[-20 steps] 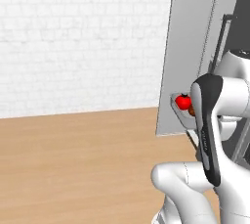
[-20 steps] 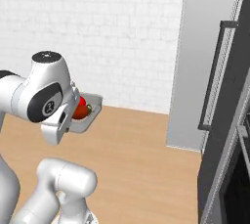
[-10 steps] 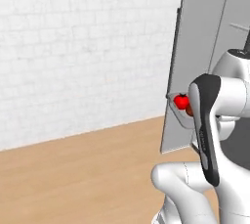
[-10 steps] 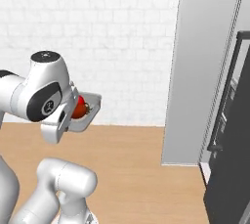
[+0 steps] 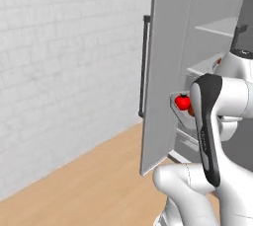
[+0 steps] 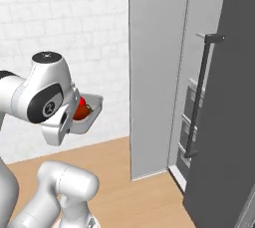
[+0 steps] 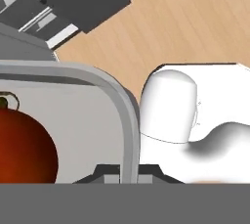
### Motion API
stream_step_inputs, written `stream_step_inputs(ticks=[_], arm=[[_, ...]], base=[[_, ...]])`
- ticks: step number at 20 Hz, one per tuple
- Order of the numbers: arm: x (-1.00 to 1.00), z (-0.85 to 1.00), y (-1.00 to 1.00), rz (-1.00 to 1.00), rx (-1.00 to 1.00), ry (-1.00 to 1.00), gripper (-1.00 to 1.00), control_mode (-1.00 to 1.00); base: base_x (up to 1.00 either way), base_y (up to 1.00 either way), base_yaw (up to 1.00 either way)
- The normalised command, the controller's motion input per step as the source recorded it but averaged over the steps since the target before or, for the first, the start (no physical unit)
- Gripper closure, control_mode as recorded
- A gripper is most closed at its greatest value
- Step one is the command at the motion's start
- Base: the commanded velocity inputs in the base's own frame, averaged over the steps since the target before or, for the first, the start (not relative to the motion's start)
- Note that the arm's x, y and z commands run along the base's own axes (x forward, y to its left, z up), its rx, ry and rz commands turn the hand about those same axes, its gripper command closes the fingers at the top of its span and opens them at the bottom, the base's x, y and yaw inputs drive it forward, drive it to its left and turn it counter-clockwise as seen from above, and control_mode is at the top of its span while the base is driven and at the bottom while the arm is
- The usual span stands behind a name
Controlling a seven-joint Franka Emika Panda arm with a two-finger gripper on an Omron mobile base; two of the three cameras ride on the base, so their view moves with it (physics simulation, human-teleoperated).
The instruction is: Take the meat container that has the chicken drumstick and place it on the second highest rack of the freezer. Then take the vegetable container that has the tomatos and place it on the highest rack of the freezer.
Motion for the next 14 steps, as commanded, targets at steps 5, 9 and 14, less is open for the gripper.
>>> stream_step_inputs(ticks=[5, 9, 14], arm=[[0.0, 0.0, 0.0, 0.0, 0.0, 0.0, 1.0, 1.0], [0.0, 0.0, 0.0, 0.0, 0.0, 0.0, 1.0, 1.0], [0.0, 0.0, 0.0, 0.0, 0.0, 0.0, 1.0, 1.0]], base=[[0.74, 0.4, -0.66], [0.75, 0.31, -0.62], [0.59, -0.04, -0.45]])
